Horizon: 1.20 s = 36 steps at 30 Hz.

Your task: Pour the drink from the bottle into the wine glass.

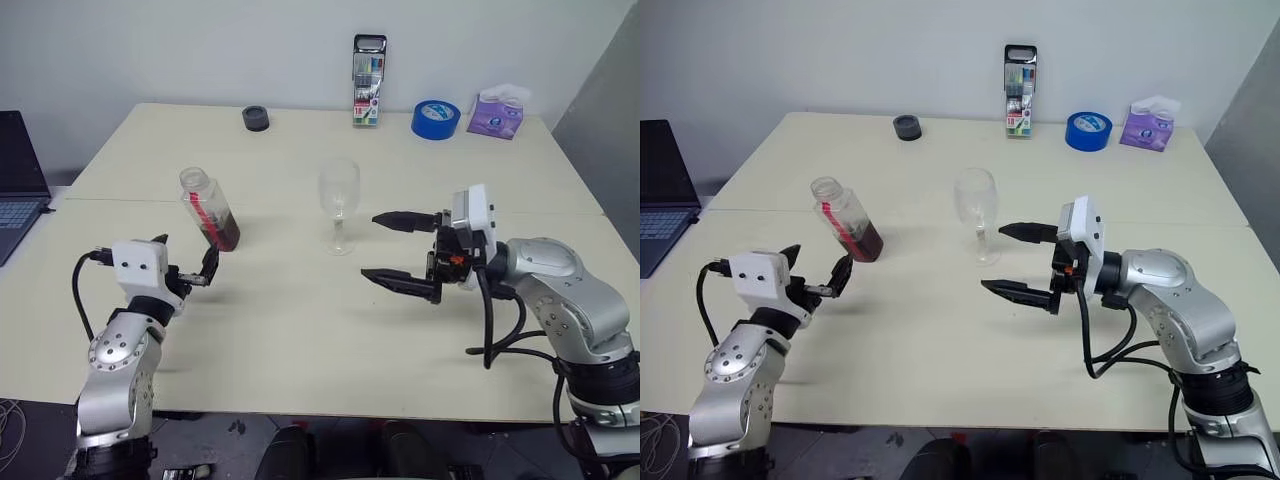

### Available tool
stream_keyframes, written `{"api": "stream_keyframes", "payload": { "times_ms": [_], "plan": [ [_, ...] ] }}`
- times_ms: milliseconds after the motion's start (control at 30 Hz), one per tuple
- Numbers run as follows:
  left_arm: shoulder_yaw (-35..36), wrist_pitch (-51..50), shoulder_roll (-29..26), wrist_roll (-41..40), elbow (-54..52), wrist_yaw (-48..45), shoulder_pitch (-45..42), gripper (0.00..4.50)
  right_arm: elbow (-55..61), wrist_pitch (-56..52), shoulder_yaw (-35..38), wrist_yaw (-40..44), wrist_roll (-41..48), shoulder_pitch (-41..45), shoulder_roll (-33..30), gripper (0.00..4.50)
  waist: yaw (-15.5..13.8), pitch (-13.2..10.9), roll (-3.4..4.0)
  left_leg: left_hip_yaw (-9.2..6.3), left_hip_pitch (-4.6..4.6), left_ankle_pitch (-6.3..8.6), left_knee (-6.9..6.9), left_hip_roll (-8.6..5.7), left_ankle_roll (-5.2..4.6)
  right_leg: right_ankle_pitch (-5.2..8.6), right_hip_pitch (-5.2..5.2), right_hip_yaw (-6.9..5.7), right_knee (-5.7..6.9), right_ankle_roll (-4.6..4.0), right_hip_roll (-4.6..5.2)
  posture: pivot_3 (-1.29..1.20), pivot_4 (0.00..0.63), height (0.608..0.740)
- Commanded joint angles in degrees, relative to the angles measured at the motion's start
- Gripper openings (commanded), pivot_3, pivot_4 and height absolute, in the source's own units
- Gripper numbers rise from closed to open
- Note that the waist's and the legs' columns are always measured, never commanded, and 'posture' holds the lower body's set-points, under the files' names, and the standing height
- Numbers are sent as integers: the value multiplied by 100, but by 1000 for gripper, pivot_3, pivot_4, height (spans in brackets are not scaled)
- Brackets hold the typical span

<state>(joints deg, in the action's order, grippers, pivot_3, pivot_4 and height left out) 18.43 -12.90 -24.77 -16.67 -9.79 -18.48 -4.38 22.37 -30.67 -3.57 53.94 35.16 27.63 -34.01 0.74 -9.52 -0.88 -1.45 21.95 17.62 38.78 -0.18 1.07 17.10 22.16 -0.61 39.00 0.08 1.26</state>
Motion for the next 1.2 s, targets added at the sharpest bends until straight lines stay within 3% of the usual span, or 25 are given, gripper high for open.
{"api": "stream_keyframes", "payload": {
  "times_ms": [33, 400, 933, 1033, 1200],
  "plan": [
    [61, 236, -172, -67, 344, -268, -362, 4500, 274, 68, 110, 77, 103, 55, -52, 4472, -2, 0, 0, 0, 0, 0, 0, 0, 0, 0, 0, 0, 0, 0, 0, 0, 150, 740],
    [-110, 909, -371, 125, 2118, -798, -1440, 4500, 433, -178, 142, -210, 148, 38, -27, 4472, -36, 0, -1, -1, 2, -1, 2, 0, 3, 0, 3, -3, 1, 0, 1, 0, 150, 740],
    [-432, 2212, -237, 480, 4590, -1043, -2800, 4500, 519, -433, 186, -472, 234, 118, -64, 4472, -45, 3, -6, 0, 7, -3, 7, -2, 5, -1, 7, -4, 2, 1, 1, 0, 150, 740],
    [-407, 2410, -228, 456, 4878, -1053, -2976, 3899, 543, -479, 194, -510, 244, 129, -68, 4500, -45, 4, -7, 0, 8, -3, 8, -3, 5, -1, 9, -4, 2, 1, 1, 0, 150, 740],
    [-420, 2545, -254, 451, 5095, -1124, -3048, 2409, 615, -565, 187, -639, 288, 186, -51, 4500, -44, 4, -7, 0, 9, -3, 8, -3, 5, -1, 10, -4, 3, 1, 1, 0, 150, 740]
  ]
}}
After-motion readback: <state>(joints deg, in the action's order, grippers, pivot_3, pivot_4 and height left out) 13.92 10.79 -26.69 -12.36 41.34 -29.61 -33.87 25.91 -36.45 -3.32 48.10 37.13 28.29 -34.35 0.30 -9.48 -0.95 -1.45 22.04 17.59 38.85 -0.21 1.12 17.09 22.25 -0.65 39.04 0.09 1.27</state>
